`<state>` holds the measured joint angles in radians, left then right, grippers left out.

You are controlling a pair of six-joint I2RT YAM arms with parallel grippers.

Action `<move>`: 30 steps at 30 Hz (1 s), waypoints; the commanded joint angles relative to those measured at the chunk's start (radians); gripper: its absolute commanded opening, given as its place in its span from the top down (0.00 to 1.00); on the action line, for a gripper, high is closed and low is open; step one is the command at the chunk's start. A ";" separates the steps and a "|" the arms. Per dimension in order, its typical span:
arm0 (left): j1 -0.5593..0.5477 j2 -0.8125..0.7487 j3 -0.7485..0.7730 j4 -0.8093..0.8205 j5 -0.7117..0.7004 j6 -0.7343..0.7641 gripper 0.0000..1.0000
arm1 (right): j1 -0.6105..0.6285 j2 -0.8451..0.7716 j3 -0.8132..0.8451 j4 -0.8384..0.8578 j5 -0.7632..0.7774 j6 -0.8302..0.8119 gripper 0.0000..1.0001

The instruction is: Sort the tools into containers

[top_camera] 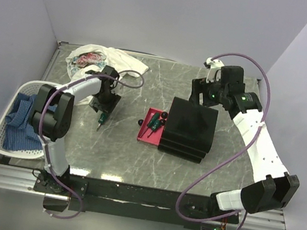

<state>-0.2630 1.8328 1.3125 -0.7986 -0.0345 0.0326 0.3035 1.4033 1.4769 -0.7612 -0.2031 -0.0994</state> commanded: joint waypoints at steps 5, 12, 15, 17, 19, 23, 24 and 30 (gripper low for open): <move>0.004 0.066 0.005 -0.022 0.042 0.013 0.48 | 0.006 -0.030 -0.004 0.007 0.005 -0.020 0.15; 0.002 0.056 0.073 -0.054 0.166 -0.002 0.90 | 0.005 -0.024 -0.013 0.005 0.037 -0.031 0.15; 0.002 0.016 0.126 -0.050 0.330 -0.069 0.99 | 0.005 -0.018 -0.018 -0.001 0.068 -0.051 0.16; -0.004 0.002 0.166 -0.024 0.566 -0.121 0.99 | 0.005 0.000 -0.012 -0.013 0.082 -0.063 0.16; -0.021 0.011 0.203 0.015 0.646 -0.184 0.99 | 0.005 0.008 -0.009 -0.021 0.094 -0.074 0.16; -0.093 0.071 0.277 0.012 0.719 -0.206 0.99 | 0.005 0.037 -0.010 -0.017 0.129 -0.095 0.16; -0.102 0.091 0.284 0.018 0.737 -0.218 0.99 | 0.005 0.040 -0.010 -0.013 0.136 -0.106 0.16; -0.173 0.154 0.324 0.024 0.759 -0.240 0.99 | 0.003 0.045 -0.029 0.000 0.192 -0.141 0.16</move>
<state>-0.4007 1.9430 1.6054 -0.7822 0.6456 -0.1738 0.3035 1.4536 1.4631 -0.7792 -0.0689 -0.1974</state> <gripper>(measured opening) 0.406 0.838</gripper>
